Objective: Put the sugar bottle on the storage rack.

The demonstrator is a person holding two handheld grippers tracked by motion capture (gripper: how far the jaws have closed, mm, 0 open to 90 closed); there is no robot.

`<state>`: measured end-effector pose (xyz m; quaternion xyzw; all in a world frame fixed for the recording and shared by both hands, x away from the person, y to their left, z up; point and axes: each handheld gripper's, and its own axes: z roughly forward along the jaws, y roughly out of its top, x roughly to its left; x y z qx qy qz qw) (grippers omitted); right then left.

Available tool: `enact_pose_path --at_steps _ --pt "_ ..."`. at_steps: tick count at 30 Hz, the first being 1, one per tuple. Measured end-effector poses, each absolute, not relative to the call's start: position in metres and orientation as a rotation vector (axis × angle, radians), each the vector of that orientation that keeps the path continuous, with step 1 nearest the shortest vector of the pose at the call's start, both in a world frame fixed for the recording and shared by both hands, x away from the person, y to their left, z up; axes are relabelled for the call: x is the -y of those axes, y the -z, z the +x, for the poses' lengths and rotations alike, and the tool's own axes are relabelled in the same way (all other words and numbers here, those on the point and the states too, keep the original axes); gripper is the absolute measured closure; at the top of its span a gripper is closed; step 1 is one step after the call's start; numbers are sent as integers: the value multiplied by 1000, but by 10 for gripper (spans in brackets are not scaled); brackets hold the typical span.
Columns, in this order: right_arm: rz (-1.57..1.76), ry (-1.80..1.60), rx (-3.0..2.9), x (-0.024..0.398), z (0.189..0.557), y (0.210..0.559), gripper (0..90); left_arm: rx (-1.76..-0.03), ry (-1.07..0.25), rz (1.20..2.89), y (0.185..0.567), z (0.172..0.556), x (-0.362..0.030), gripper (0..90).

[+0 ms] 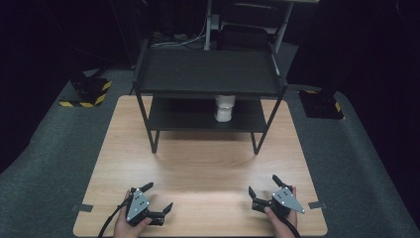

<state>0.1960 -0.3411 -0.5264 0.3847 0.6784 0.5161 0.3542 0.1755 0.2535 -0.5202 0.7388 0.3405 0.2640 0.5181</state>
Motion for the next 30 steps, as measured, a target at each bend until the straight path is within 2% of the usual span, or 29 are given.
enact_pose_path --at_steps 12,30 --pt "986 -1194 -1845 329 202 518 2 -819 -642 1766 521 174 -253 5" --pt "1013 -1229 -1820 333 201 520 2 -825 -628 1748 523 174 -256 5"
